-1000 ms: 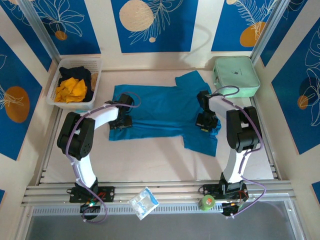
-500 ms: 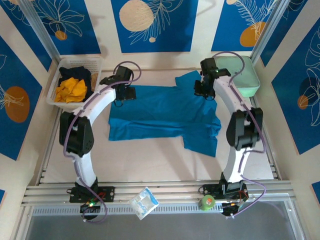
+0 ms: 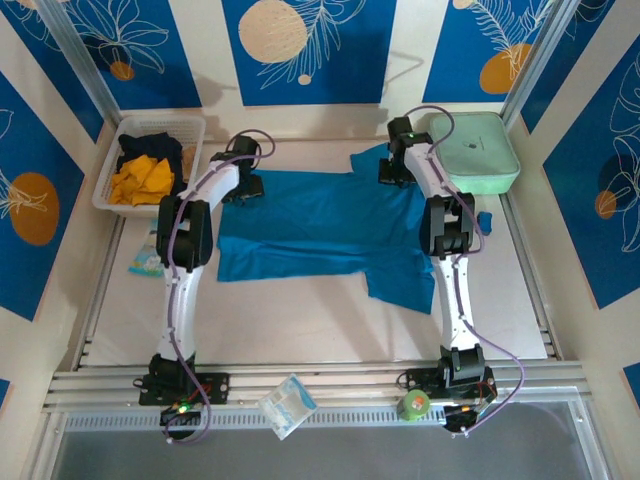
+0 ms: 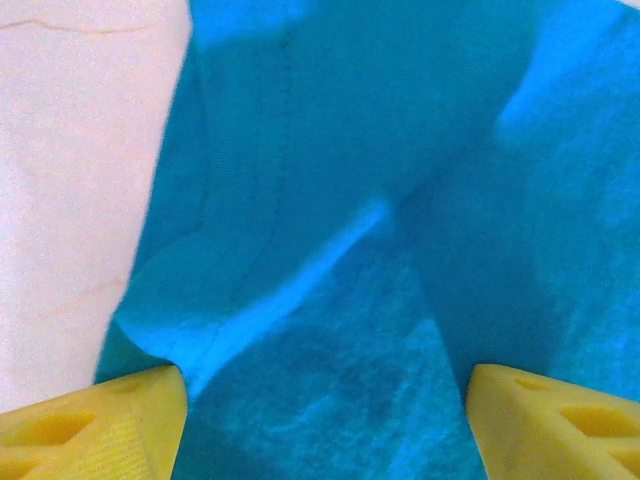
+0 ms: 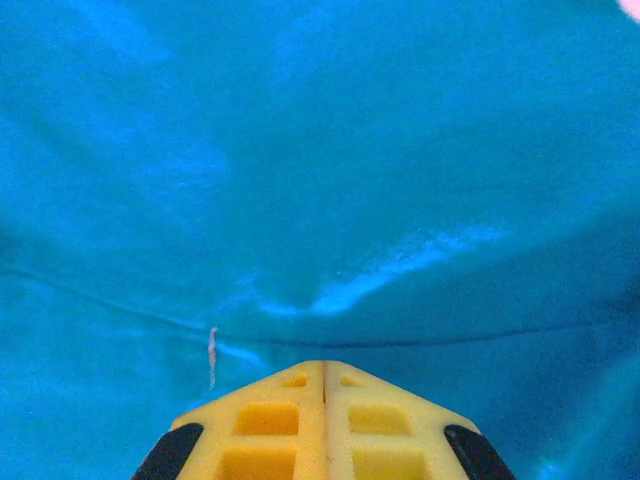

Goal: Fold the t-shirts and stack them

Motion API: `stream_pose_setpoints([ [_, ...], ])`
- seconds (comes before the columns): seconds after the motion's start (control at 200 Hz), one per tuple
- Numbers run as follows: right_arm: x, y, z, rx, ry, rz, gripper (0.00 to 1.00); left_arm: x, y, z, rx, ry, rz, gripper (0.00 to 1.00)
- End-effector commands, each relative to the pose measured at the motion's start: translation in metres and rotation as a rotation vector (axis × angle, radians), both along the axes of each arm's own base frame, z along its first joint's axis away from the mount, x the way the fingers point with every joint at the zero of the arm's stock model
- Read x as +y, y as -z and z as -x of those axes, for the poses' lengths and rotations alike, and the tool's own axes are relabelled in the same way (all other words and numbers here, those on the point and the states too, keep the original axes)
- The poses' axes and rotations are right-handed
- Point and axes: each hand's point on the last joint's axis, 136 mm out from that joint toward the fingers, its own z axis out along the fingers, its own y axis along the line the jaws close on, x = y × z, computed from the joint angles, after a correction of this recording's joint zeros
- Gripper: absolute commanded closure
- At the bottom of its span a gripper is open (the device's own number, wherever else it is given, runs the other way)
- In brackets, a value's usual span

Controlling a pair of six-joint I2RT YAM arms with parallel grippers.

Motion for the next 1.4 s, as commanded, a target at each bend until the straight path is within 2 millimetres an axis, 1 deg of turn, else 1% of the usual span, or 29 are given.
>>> stream_pose_setpoints([
  [0.0, -0.015, 0.010, 0.019, 0.098, 0.040, 0.032, 1.00, -0.002, 0.015, 0.013, 0.082, 0.015, 0.015, 0.27],
  [0.115, -0.027, 0.019, 0.043, 0.180, 0.104, 0.035, 1.00, 0.001, 0.029, 0.034, 0.137, 0.011, 0.013, 0.28],
  [0.22, -0.035, 0.022, 0.067, 0.232, 0.150, 0.034, 1.00, 0.006, 0.032, 0.054, 0.161, 0.004, 0.008, 0.29],
  [0.29, -0.036, 0.022, 0.082, 0.246, 0.165, 0.024, 1.00, 0.008, 0.035, 0.069, 0.184, -0.001, 0.008, 0.30],
  [0.34, -0.036, 0.021, 0.093, 0.251, 0.176, 0.017, 1.00, 0.009, 0.033, 0.079, 0.189, 0.003, 0.011, 0.32],
  [0.57, -0.036, 0.019, 0.139, 0.272, 0.215, -0.009, 1.00, 0.011, 0.035, 0.127, 0.210, -0.011, 0.044, 0.32],
  [0.68, -0.036, 0.019, 0.157, 0.282, 0.230, -0.017, 1.00, 0.011, 0.034, 0.142, 0.209, -0.014, 0.049, 0.32],
  [0.785, -0.035, 0.017, 0.168, 0.282, 0.240, -0.028, 1.00, 0.009, 0.034, 0.152, 0.214, -0.011, 0.058, 0.32],
  [0.851, -0.034, 0.015, 0.169, 0.278, 0.238, -0.036, 1.00, 0.008, 0.029, 0.153, 0.205, -0.012, 0.063, 0.30],
  [0.916, -0.033, 0.009, 0.166, 0.269, 0.232, -0.044, 1.00, 0.009, 0.018, 0.148, 0.181, -0.011, 0.061, 0.26],
  [1.001, -0.031, -0.008, 0.158, 0.243, 0.217, -0.048, 1.00, 0.010, -0.009, 0.136, 0.142, 0.000, 0.040, 0.22],
  [1.091, -0.029, -0.033, 0.149, 0.196, 0.203, -0.054, 1.00, 0.013, -0.042, 0.120, 0.094, 0.013, 0.005, 0.18],
  [1.141, -0.027, -0.044, 0.147, 0.177, 0.196, -0.058, 0.99, 0.015, -0.059, 0.112, 0.070, 0.019, -0.014, 0.17],
  [1.196, -0.026, -0.054, 0.148, 0.160, 0.192, -0.064, 0.97, 0.018, -0.072, 0.104, 0.056, 0.024, -0.029, 0.17],
  [1.251, -0.024, -0.060, 0.151, 0.150, 0.188, -0.073, 0.96, 0.020, -0.079, 0.097, 0.052, 0.030, -0.033, 0.17],
  [1.291, -0.022, -0.063, 0.155, 0.149, 0.184, -0.085, 0.97, 0.022, -0.081, 0.092, 0.057, 0.033, -0.033, 0.18],
  [1.366, -0.021, -0.067, 0.162, 0.149, 0.181, -0.096, 0.97, 0.025, -0.075, 0.082, 0.077, 0.045, -0.017, 0.24],
  [1.396, -0.021, -0.070, 0.165, 0.145, 0.178, -0.097, 0.97, 0.026, -0.069, 0.079, 0.093, 0.048, -0.005, 0.27],
])
